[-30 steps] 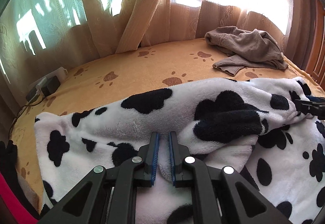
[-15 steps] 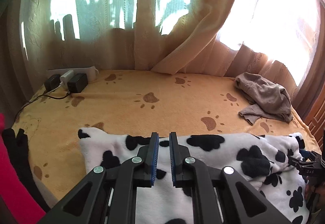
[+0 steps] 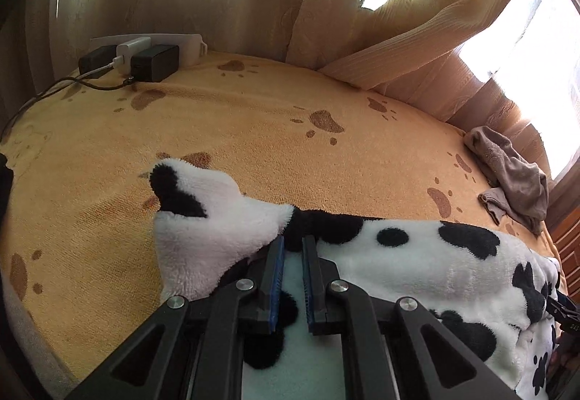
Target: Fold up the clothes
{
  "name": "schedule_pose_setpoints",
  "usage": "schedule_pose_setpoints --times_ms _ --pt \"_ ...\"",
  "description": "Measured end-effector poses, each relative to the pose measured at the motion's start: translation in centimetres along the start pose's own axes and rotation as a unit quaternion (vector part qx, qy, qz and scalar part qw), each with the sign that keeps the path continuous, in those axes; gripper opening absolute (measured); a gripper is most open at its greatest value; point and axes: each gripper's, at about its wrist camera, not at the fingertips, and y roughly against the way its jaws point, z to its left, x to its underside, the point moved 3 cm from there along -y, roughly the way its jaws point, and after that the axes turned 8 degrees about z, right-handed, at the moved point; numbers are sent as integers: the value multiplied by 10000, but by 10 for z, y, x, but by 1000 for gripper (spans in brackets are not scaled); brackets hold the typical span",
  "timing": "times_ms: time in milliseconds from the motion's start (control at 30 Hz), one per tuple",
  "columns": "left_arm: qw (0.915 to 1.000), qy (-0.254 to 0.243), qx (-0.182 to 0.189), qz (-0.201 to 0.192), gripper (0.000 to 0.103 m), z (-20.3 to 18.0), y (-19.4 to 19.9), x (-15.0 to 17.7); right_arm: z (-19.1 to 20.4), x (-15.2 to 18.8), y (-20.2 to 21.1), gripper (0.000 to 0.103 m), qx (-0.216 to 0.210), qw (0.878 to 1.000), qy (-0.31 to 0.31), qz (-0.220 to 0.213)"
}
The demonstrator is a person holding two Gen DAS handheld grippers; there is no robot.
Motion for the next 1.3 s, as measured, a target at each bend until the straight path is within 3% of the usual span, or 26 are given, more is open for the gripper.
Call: schedule_pose_setpoints --times_ms 300,367,467,533,667,733,767,867,933,1033,1100,1200,1267,1300 --pt "9962 456 739 49 11 16 8 2 -1 -1 0 103 -38 10000 -22 -12" --pt "9971 407 635 129 11 10 22 5 -1 -1 0 103 -37 10000 -23 -9" --pt "9963 -196 834 -56 11 -19 64 21 -1 -1 0 103 -38 10000 -25 -4" --pt "9919 -930 827 -240 11 -46 99 42 -1 -1 0 103 -50 10000 -32 2" --pt "9694 -2376 501 -357 11 -89 147 107 -2 -2 0 103 -73 10000 -49 19" --pt "9566 -2872 383 -311 11 -97 154 145 -3 -3 0 103 -119 9999 -79 25" --pt "9544 -2960 272 -259 11 -96 153 161 -4 -3 1 103 -152 9998 -99 18" --pt "9607 -2771 -143 -136 11 -88 145 194 -4 -2 1 103 -174 9998 -119 8" --pt "9700 -2394 -222 -348 11 -75 151 204 -4 -2 2 103 -186 9997 -132 0" --pt "9872 -1355 314 -781 11 -42 169 207 -4 -1 3 103 -235 9996 -166 -23" --pt "9896 -748 626 -1061 12 -17 182 207 -5 -1 6 103 -241 9995 -203 -74" --pt "9886 -418 579 -1323 12 10 194 211 14 6 43 103 -101 9973 61 -729" --pt "9892 -349 481 -1337 12 19 195 214 54 21 84 103 -262 9853 935 -1407" --pt "9896 -324 471 -1322 12 22 194 216 80 31 104 103 -372 9731 1490 -1715"
